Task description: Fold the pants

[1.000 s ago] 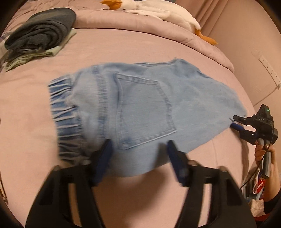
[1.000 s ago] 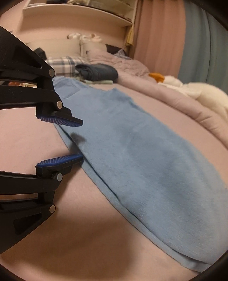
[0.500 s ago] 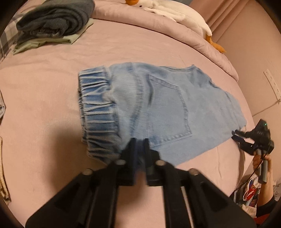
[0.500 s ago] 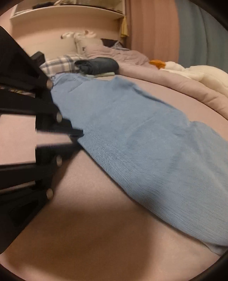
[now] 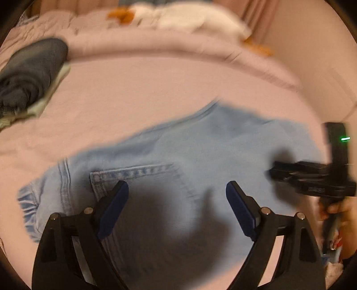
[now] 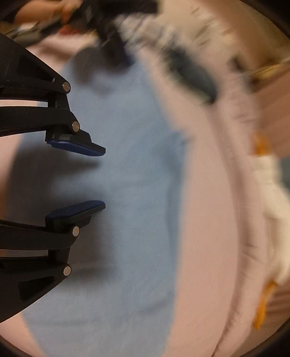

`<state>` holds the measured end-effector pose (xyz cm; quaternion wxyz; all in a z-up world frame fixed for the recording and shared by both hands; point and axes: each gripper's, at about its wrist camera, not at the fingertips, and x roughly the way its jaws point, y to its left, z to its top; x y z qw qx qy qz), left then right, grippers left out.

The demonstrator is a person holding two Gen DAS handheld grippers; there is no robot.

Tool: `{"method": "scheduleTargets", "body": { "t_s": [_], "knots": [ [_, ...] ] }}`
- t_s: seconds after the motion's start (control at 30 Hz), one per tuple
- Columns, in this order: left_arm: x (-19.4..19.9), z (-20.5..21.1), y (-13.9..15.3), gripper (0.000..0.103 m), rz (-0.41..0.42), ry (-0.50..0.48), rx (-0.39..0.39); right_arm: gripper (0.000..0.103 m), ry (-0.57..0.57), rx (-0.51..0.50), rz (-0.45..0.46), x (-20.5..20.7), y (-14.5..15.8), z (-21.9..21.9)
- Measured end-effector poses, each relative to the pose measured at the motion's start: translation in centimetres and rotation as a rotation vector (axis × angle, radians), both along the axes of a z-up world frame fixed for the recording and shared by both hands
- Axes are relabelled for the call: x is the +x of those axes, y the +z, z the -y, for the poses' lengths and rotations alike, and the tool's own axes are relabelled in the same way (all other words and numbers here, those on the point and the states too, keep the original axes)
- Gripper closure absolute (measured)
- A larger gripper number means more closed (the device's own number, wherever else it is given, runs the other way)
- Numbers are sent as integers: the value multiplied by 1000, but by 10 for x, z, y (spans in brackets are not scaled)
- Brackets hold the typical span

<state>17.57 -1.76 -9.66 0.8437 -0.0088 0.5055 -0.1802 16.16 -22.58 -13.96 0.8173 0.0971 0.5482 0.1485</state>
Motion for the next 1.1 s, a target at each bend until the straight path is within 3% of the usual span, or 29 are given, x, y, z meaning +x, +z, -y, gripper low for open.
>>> {"method": "scheduleTargets", "body": {
  "t_s": [0.03,0.1,0.2,0.23,0.33,0.47,0.53,0.57,0.6,0.63,0.77,0.83,0.93,1.1],
  "knots": [
    [5,0,-8,17,-17,2,22,59,18,-15,27,4,3,-2],
    [3,6,-5,10,25,-42,62,59,66,-62,-42,18,15,-10],
    [0,10,-5,9,36,-83,102,59,113,68,50,31,53,-11],
    [0,7,-5,9,36,-83,91,59,145,75,115,40,69,-17],
    [2,-3,2,9,29,-64,22,59,208,11,188,72,76,-36],
    [6,-19,11,12,46,-20,-43,59,335,52,136,105,60,-60],
    [0,-23,15,13,49,-26,-74,59,395,47,68,109,50,-61],
    [-1,-23,15,15,59,-35,-72,66,421,43,29,113,44,-69],
    [-1,-24,15,17,65,-37,-59,86,443,25,14,115,39,-76],
    [0,-25,14,18,68,-38,-46,98,459,-60,47,116,36,-83],
    [7,-22,11,19,83,-27,-9,100,467,-96,93,121,40,-81],
    [17,-16,10,19,73,-14,6,102,411,-75,70,132,34,-75],
    [19,-21,6,19,64,-4,20,102,404,-124,20,136,12,-80],
    [5,-17,14,19,63,-36,51,101,267,-42,161,118,59,-36]
  ]
}}
